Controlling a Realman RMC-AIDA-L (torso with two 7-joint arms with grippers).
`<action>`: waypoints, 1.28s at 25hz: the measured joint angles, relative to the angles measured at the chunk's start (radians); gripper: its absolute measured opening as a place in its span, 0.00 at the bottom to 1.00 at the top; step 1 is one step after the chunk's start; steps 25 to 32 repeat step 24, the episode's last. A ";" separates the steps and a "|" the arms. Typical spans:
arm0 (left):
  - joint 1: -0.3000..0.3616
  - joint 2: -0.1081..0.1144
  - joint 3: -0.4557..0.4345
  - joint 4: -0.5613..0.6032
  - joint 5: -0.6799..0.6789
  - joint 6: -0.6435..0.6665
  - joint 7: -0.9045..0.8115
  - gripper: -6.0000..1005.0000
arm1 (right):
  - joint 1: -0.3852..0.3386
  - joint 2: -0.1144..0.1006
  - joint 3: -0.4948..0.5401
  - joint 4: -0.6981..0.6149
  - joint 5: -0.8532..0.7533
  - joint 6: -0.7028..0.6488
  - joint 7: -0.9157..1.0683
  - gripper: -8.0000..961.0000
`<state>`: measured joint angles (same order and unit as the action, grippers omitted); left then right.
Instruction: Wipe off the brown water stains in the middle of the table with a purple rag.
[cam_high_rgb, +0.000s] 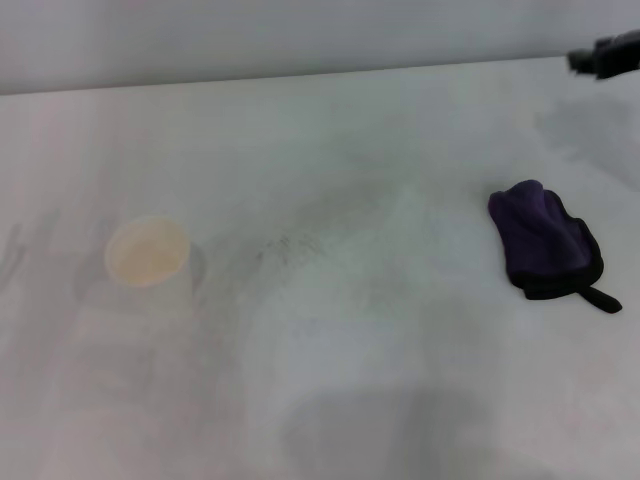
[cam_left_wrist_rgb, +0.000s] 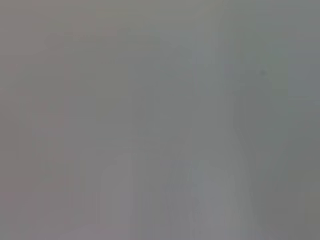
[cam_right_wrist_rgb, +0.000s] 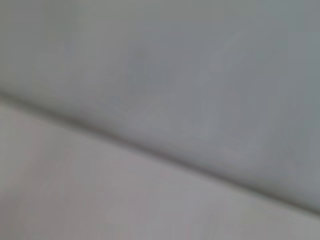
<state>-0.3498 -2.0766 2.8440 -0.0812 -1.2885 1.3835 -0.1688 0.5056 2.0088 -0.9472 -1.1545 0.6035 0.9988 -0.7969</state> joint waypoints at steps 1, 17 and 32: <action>0.000 0.000 0.000 0.002 -0.002 0.000 0.000 0.88 | -0.020 0.000 0.013 0.009 0.056 -0.043 -0.038 0.41; 0.008 -0.002 0.000 0.011 -0.078 0.027 -0.008 0.88 | -0.177 -0.002 0.087 0.547 1.369 -0.177 -1.287 0.41; 0.009 -0.002 0.000 0.029 -0.091 0.028 0.000 0.88 | -0.160 -0.001 0.206 0.829 1.630 0.139 -1.774 0.41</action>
